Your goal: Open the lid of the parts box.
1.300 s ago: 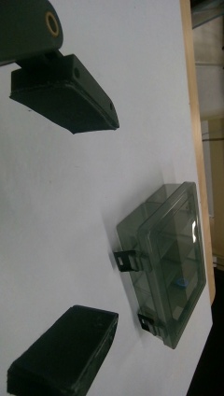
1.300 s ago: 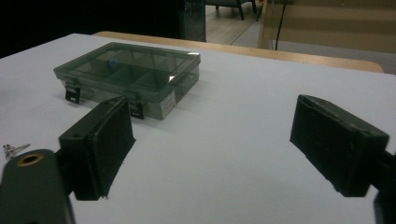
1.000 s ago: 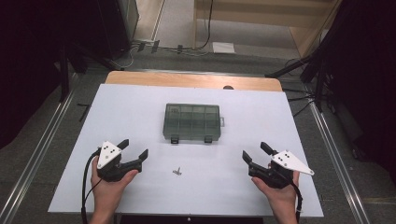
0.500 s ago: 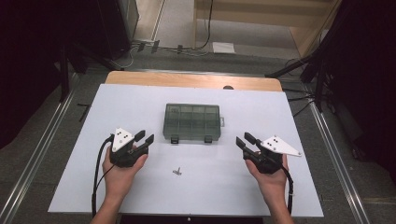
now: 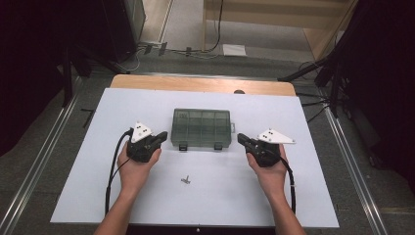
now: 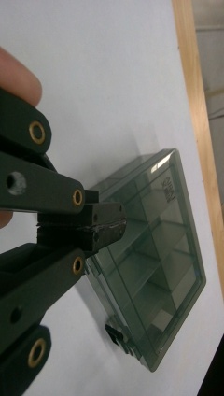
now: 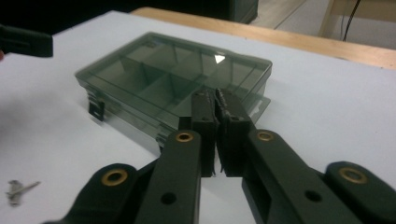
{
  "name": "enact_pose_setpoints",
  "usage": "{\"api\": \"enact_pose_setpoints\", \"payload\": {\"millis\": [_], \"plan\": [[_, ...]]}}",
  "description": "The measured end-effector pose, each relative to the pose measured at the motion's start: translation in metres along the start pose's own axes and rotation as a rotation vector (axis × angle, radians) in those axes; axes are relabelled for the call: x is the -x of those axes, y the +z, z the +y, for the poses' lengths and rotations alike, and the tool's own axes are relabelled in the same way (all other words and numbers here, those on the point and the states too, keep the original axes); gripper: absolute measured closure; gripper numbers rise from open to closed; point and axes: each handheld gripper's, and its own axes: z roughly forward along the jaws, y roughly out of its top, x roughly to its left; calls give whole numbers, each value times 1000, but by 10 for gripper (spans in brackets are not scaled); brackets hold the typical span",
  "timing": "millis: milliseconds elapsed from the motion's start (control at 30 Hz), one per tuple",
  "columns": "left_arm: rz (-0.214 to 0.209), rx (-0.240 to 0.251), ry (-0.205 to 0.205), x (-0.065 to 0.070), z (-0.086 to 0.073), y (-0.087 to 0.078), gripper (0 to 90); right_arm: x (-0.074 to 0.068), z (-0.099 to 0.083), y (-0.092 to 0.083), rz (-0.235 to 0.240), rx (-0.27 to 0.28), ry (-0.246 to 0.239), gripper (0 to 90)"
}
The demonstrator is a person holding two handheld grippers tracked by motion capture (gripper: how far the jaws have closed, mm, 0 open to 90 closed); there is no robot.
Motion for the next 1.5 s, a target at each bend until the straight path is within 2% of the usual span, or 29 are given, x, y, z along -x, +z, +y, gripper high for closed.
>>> {"api": "enact_pose_setpoints", "payload": {"millis": [33,67,100,133,167,367,500,800,933,967,1067,1367,1500], "plan": [[-10,-10,-2,-1,-1,3,900,2,-1,6,8,-22,12,900],[-27,-24,-5,-1,-2,6,900,2,-1,6,8,-22,12,900],[-45,-58,13,-2,-6,10,900,4,-2,11,11,-48,23,900],[-45,-58,13,-2,-6,10,900,4,-2,11,11,-48,23,900],[-53,-67,9,-2,-8,10,900,6,-4,14,15,-78,37,900],[-86,-89,-41,-8,-13,10,900,9,-11,23,16,-135,50,900],[-89,-112,-48,-11,-17,11,900,5,-17,33,9,-189,9,900],[-86,-143,-66,-13,-21,15,900,7,-18,33,0,-208,6,900],[-83,-152,-74,-13,-22,17,900,6,-20,35,12,-223,2,900],[-86,-156,-75,-13,-22,17,900,6,-21,36,9,-224,-10,900],[-85,-168,-70,-14,-23,19,900,5,-21,37,12,-233,-3,900],[-79,-171,-68,-12,-24,21,900,4,-23,39,15,-244,-17,900],[-81,-168,-64,-12,-24,21,900,4,-22,39,3,-240,-22,900]]}}
